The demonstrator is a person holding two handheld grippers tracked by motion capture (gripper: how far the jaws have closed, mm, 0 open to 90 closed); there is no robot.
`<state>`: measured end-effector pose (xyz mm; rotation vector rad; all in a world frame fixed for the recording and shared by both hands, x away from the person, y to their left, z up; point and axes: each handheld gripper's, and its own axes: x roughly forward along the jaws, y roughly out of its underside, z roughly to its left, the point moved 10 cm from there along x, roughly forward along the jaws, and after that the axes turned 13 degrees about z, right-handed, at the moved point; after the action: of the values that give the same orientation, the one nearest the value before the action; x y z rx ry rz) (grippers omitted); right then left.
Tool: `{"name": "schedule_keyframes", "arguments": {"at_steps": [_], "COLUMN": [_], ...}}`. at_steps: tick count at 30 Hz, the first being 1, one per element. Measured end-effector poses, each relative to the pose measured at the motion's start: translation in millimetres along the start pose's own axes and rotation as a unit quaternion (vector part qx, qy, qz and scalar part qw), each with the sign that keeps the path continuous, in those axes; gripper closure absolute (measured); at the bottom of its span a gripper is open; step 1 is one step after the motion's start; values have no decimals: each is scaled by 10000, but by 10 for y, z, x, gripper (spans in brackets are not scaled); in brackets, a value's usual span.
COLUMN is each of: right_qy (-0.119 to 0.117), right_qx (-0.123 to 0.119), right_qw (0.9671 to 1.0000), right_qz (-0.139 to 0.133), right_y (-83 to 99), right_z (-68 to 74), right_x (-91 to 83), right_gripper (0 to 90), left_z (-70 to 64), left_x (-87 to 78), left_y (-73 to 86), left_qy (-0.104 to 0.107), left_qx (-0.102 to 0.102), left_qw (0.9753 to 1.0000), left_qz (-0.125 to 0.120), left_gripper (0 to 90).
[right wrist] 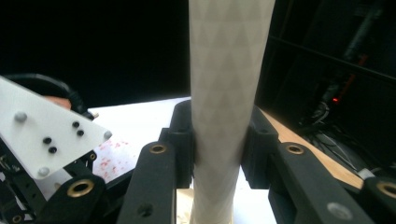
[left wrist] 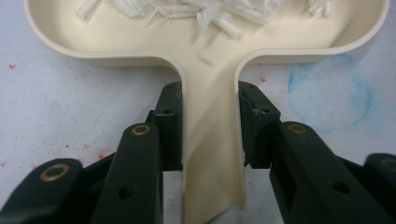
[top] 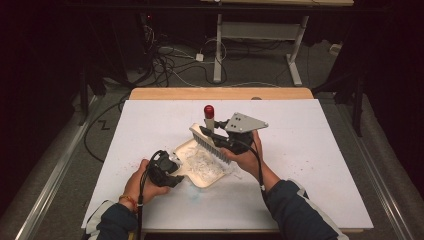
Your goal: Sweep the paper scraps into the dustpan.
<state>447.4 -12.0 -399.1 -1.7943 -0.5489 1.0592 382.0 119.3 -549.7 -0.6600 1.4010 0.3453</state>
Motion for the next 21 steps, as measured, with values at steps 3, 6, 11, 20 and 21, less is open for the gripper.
{"name": "schedule_keyframes", "arguments": {"at_steps": [3, 6, 11, 20, 21], "right_qy": [58, 149, 178, 420, 420], "right_qx": [97, 159, 336, 708, 708], "right_qw": [9999, 9998, 9993, 9950, 9950], "right_qz": [5, 3, 58, 564, 564], "right_y": [-11, -23, 36, 418, 418], "right_z": [-20, -43, -67, -112, -112], "right_x": [-101, -290, -418, -612, -612], "right_gripper": [704, 704, 704, 703, 703], "left_z": [7, 4, -1, -25, -25], "left_x": [4, 5, 4, -50, -59], "left_y": [13, 20, 28, 106, 118], "left_qy": [-18, -31, -26, -44, -50], "left_qx": [16, 9, 7, 206, 220], "left_qw": [10000, 10000, 10000, 9996, 9996], "left_qz": [-9, -20, 7, 165, 159], "left_gripper": [634, 633, 633, 633, 633]}}
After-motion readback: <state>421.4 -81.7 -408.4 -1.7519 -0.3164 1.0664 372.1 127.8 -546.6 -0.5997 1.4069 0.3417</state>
